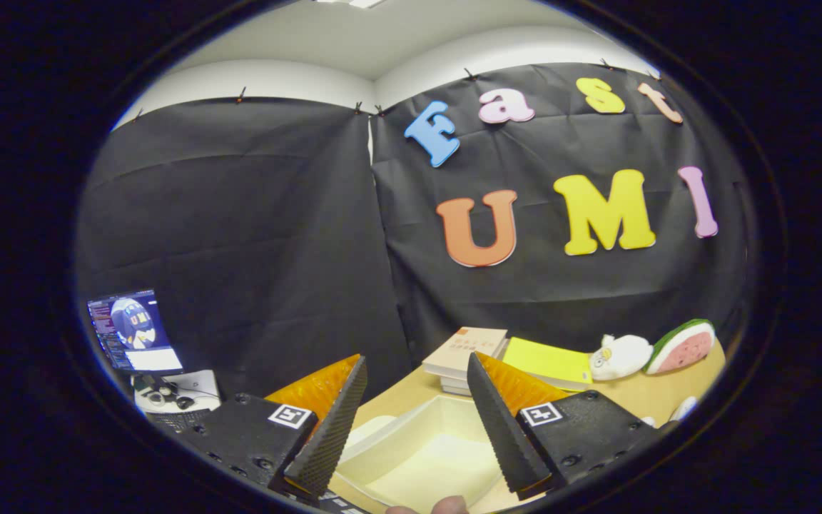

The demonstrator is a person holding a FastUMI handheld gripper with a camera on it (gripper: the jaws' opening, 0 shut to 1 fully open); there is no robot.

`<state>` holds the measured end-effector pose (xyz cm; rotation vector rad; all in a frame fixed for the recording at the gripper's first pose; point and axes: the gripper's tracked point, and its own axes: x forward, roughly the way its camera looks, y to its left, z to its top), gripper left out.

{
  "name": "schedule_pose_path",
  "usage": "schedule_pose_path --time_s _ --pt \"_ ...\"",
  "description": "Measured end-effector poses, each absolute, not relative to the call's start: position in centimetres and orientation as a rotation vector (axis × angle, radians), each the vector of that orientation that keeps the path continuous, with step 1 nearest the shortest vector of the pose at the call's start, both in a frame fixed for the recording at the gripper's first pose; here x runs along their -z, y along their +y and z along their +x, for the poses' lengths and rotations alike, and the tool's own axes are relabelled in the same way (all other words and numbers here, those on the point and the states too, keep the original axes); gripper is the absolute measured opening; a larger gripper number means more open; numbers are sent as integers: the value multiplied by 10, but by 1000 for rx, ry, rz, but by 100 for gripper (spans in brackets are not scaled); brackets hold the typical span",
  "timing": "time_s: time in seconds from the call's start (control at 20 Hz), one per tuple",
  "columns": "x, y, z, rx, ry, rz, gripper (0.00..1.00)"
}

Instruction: Open the storage box then place both shoes into the box .Put the left shoe in first, then the right shoe, with the right side of both shoes facing outward in a uniform manner.

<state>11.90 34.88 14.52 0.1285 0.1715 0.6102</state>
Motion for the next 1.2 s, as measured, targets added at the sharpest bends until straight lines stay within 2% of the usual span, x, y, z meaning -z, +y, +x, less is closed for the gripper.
schedule_pose_path --time_s 0.4,0.8,1.2 --pt "-95 185 116 -337 146 -7 94" --pt "57 61 132 -186 476 -91 94" --pt "166 31 168 -204 774 -16 95"
